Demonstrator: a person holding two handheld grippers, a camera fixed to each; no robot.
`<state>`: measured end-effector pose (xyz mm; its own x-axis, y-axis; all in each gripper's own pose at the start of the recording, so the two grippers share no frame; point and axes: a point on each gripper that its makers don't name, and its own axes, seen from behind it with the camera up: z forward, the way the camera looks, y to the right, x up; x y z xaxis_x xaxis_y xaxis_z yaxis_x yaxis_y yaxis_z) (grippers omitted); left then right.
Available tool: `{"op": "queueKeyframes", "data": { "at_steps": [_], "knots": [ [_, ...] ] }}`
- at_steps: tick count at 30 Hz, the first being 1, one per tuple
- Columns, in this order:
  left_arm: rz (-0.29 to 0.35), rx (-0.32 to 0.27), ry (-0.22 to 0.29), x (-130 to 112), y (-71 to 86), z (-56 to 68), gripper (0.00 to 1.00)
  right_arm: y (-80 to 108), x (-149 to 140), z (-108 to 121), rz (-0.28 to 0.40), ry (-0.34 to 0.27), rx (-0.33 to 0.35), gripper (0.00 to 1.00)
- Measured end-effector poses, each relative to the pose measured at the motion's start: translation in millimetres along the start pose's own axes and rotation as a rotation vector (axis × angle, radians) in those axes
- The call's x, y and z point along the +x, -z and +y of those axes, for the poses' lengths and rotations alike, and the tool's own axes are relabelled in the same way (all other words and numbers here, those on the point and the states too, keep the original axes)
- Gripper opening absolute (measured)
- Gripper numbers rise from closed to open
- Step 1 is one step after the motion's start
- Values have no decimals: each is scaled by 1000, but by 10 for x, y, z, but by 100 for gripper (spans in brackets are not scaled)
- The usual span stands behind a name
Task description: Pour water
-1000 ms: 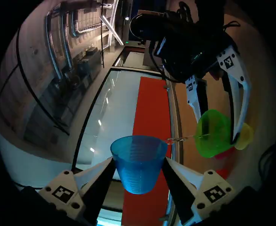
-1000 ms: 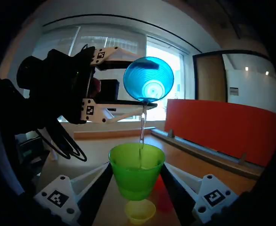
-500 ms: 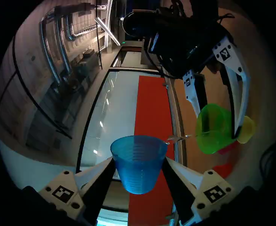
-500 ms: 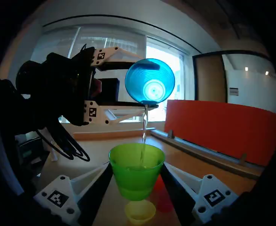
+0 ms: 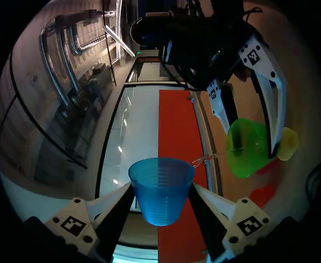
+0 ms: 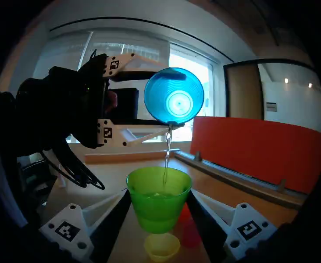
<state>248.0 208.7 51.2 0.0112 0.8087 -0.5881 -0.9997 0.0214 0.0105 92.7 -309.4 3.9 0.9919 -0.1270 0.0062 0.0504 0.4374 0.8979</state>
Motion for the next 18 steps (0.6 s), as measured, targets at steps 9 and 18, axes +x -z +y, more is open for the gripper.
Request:
{"op": "queueKeyframes", "data": {
  "at_steps": [9, 18],
  "knots": [
    [3, 5, -7, 28, 21, 26, 82, -4, 9, 13, 1, -1, -2, 88],
    [4, 6, 24, 8, -19, -6, 82, 1, 21, 29, 2, -1, -7, 88]
  ]
}}
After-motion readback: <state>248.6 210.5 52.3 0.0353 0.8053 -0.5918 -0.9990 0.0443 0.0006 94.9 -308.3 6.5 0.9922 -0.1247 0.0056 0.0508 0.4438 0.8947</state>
